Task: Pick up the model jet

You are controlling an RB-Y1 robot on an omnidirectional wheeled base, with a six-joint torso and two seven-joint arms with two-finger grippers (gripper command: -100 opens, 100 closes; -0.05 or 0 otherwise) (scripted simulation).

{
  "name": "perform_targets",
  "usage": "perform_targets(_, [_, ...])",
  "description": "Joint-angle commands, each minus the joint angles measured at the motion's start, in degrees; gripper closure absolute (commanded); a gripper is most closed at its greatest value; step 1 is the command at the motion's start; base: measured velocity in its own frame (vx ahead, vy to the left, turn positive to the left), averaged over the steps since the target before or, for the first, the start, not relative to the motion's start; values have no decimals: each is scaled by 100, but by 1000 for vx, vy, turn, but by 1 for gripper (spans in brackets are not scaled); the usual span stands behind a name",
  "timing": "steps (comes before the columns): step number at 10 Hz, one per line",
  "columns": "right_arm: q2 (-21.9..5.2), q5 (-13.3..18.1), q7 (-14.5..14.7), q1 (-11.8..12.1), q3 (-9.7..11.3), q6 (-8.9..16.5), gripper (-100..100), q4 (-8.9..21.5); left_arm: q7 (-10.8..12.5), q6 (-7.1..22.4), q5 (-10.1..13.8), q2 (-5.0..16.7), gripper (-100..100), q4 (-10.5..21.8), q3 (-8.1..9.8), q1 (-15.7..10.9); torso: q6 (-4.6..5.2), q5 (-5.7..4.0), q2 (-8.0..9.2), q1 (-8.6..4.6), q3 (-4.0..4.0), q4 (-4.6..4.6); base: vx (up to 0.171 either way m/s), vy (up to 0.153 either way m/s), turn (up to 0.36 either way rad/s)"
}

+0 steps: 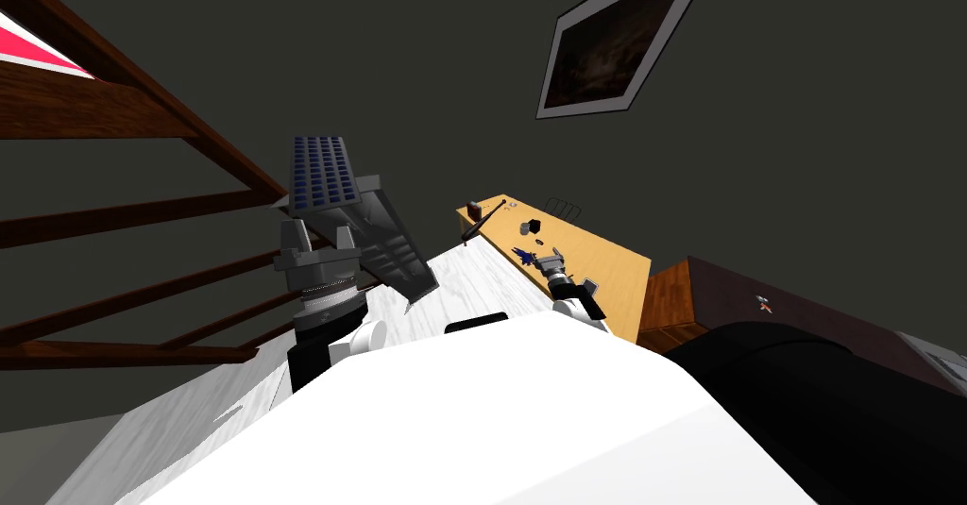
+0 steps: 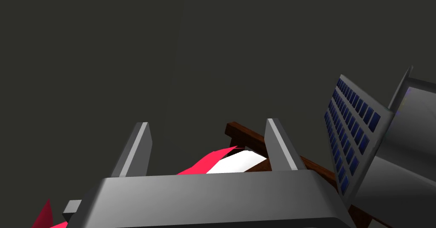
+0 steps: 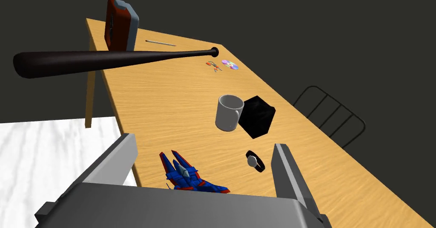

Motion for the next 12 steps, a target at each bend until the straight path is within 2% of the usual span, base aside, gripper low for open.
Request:
perform_targets(1, [-43, -286, -286, -16, -57, 191, -100, 172, 0, 0, 0, 0, 0, 0, 0, 0, 0, 0, 0, 0, 0, 0, 31, 3, 26])
perform_targets(2, [-43, -294, -370, -16, -57, 191, -100, 172, 0, 0, 0, 0, 0, 0, 0, 0, 0, -1, -2, -2, -1, 0, 27, -1, 17])
perform_targets(3, [-67, -542, -576, -32, -106, 368, -100, 317, 0, 0, 0, 0, 0, 0, 0, 0, -1, -1, -2, -4, -1, 0, 32, -2, 36])
perform_targets(4, [-67, -542, -650, -32, -106, 368, -100, 317, 0, 0, 0, 0, 0, 0, 0, 0, -1, -2, -4, -6, -2, -1, 29, -5, 16])
perform_targets(5, [-92, -788, -866, -52, -157, 544, -100, 466, 0, 0, 0, 0, 0, 0, 0, 0, 0, -1, -3, -6, -2, -1, 40, -11, 24])
perform_targets(6, [-92, -788, -924, -52, -157, 544, -100, 466, 0, 0, 0, 0, 0, 0, 0, 0, -1, -2, -6, -8, -3, -1, 33, -6, 16])
perform_targets(7, [-116, -1029, -1143, -76, -209, 718, -100, 617, 0, 0, 0, 0, 0, 0, 0, 0, 0, -1, -4, -6, -2, -1, 36, -6, 29])
perform_targets(8, [-116, -1029, -1193, -76, -209, 718, -100, 617, 0, 0, 0, 0, 0, 0, 0, 0, -1, -1, -5, -6, -3, -1, 31, -10, 11])
perform_targets(9, [-141, -1265, -1412, -105, -263, 890, -100, 771, 0, 0, 0, 0, 0, 0, 0, 0, 0, -2, -4, -8, -2, -1, 37, -17, 27])
perform_targets(10, [-141, -1265, -1454, -105, -263, 890, -100, 771, 0, 0, 0, 0, 0, 0, 0, 0, -1, -2, -6, -11, -3, -1, 35, -19, 16])
perform_targets(11, [-165, -1495, -1679, -138, -318, 1059, -100, 926, 0, 0, 0, 0, 0, 0, 0, 0, 0, -2, -4, -11, -3, -1, 45, -25, 26])
perform_targets(12, [-165, -1495, -1707, -138, -318, 1059, -100, 926, 0, 0, 0, 0, 0, 0, 0, 0, -1, -3, -8, -13, -4, -1, 40, -18, 15])
